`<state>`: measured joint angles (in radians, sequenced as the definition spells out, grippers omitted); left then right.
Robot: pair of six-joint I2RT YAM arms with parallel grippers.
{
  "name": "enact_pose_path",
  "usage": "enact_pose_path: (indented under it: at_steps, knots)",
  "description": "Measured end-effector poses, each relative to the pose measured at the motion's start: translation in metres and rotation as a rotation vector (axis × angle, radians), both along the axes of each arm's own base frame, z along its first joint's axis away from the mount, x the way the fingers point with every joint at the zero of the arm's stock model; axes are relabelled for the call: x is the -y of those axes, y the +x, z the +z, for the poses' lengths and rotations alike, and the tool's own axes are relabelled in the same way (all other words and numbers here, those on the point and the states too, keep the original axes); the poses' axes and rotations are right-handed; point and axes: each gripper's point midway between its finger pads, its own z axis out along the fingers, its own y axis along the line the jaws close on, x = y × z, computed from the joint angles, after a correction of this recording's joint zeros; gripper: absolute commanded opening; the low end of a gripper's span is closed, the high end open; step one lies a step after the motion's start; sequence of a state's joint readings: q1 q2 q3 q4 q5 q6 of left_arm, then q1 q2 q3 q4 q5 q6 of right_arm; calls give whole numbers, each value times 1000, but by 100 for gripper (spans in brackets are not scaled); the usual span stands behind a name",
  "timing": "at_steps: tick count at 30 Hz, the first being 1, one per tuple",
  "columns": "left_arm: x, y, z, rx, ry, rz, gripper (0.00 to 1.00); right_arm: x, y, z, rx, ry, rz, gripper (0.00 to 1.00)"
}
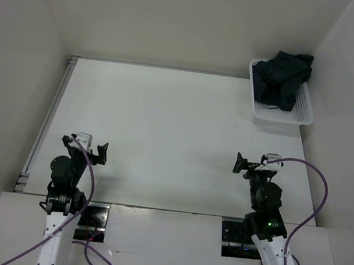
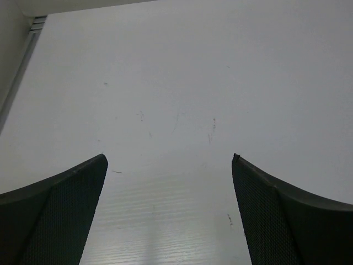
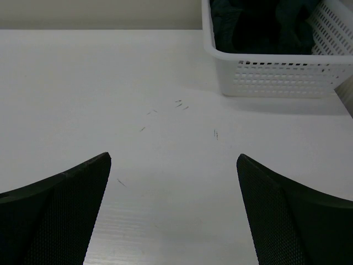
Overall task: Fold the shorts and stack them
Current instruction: Grab the shorts from the pile
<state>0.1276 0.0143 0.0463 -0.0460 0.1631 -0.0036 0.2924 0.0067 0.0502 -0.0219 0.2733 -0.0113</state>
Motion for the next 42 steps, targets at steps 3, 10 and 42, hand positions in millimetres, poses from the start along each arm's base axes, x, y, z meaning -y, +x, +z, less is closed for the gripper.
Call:
enact_pose_path:
  at_steps: [3, 10, 42]
  knots:
    - [24, -5, -8, -36, -17, -138, 100, 0, 0, 0, 0, 0, 0, 100]
    - [89, -37, -20, -101, -86, -531, 100, -24, -2, 4, 42, -255, 191, 100]
    - [108, 247, 38, -736, -16, -297, 100, 19, 378, 22, -633, -1, -133, 74]
